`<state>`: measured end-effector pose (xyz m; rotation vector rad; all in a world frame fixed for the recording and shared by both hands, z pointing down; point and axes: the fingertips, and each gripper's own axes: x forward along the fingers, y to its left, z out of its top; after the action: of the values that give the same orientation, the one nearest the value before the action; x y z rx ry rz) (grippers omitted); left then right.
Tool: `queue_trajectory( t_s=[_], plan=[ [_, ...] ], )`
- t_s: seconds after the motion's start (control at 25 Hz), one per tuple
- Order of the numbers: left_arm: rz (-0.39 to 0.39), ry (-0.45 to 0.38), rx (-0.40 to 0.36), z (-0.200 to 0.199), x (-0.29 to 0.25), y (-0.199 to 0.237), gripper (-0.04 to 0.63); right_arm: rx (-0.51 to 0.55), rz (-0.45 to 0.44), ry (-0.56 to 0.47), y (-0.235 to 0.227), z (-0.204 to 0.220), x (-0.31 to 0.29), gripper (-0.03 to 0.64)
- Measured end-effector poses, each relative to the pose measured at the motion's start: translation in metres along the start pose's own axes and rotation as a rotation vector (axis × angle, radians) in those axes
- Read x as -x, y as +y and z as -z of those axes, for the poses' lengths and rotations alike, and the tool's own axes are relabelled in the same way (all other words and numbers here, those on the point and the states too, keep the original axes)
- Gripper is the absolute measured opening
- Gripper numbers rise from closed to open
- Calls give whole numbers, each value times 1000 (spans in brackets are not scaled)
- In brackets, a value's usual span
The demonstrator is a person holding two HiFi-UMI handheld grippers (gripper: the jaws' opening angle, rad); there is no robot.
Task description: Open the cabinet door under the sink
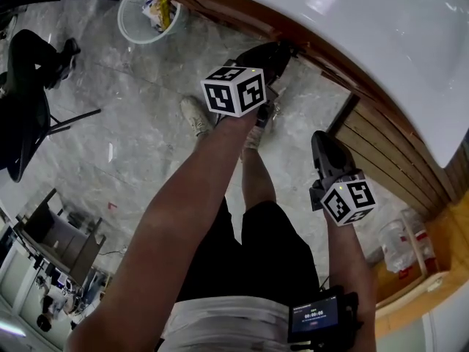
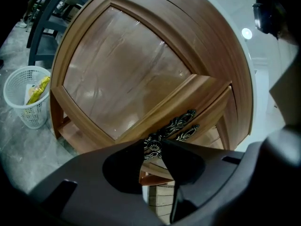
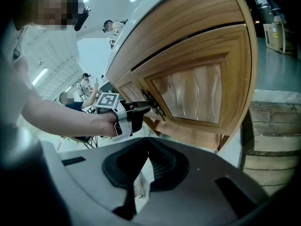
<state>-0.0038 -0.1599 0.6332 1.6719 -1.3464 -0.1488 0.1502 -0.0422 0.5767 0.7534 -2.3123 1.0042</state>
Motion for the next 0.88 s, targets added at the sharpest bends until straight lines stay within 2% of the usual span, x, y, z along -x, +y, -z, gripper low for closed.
queue_trajectory(
  t_s=[0.12,0.32,0.68,0.88],
  plan=[
    [18,-4,-4,0,-3,-3,97,-1,4,4,0,3,1,14],
    [31,-11,3,-1,-2,-3,92,0,2,7,3,3,-1,14],
    [49,19,-49,0,1,3,91,10,-8,20,7,1,-8,14],
    [66,25,-53,7,12,3,91,18,-14,26,6,1,-6,14]
  ],
)
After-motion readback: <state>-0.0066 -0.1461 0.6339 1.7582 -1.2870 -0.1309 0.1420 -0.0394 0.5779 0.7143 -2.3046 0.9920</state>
